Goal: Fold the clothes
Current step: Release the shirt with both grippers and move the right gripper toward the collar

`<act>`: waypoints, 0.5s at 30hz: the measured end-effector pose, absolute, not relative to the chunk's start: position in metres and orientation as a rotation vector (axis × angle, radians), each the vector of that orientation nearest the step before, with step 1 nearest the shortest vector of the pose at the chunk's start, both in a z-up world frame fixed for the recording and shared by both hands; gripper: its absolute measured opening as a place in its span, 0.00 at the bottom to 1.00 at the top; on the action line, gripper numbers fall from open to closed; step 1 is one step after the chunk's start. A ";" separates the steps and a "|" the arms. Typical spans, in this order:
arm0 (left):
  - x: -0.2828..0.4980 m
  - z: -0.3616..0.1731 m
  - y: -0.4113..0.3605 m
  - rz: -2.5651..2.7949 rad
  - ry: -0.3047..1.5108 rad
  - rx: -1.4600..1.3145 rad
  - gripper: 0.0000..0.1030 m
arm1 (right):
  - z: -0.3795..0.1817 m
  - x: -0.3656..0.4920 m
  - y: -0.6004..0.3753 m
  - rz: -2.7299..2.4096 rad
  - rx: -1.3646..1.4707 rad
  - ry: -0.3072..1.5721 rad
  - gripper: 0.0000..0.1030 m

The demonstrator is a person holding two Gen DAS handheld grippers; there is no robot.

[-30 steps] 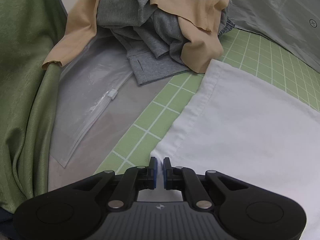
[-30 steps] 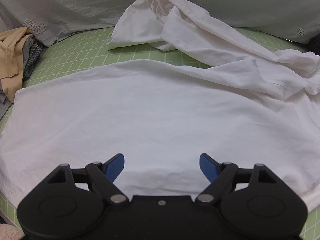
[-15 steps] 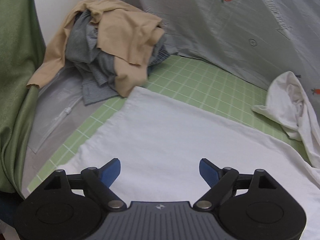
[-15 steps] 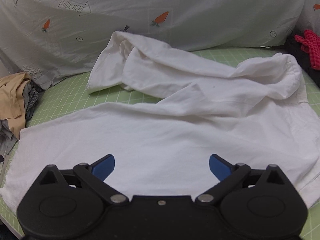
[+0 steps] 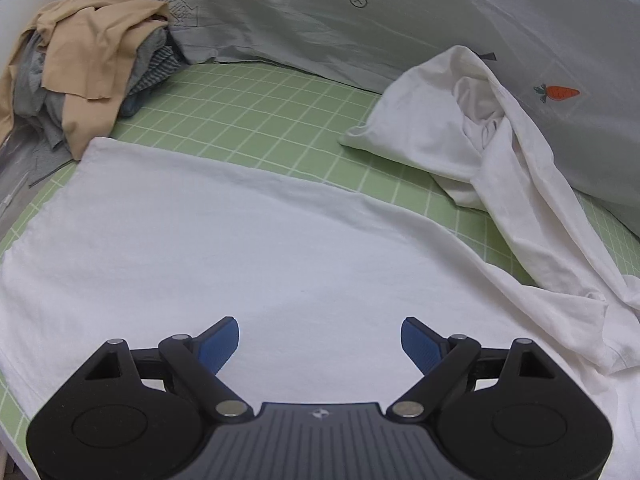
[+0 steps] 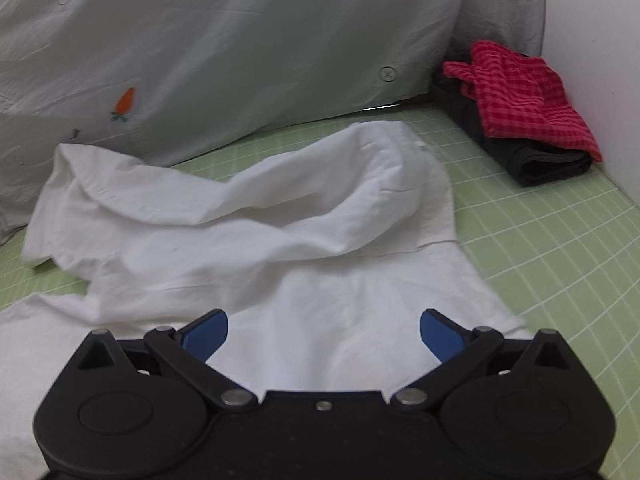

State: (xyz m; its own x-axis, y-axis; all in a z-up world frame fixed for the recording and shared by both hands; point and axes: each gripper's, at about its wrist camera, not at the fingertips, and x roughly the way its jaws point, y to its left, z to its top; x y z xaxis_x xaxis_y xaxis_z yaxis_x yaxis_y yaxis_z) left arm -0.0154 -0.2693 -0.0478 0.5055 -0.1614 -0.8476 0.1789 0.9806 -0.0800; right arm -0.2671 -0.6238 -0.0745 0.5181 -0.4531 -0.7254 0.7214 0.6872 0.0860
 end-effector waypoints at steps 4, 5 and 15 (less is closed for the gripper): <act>-0.007 -0.049 -0.309 -0.222 1.029 0.083 0.86 | -0.092 -0.254 -0.682 -0.796 0.333 0.799 1.00; -0.007 -0.048 -0.315 -0.222 1.024 0.111 0.86 | -0.098 -0.249 -0.694 -0.788 0.344 0.818 1.00; 0.027 -0.061 -0.337 -0.148 1.091 0.162 0.87 | -0.114 -0.171 -0.741 -0.676 0.283 0.814 1.00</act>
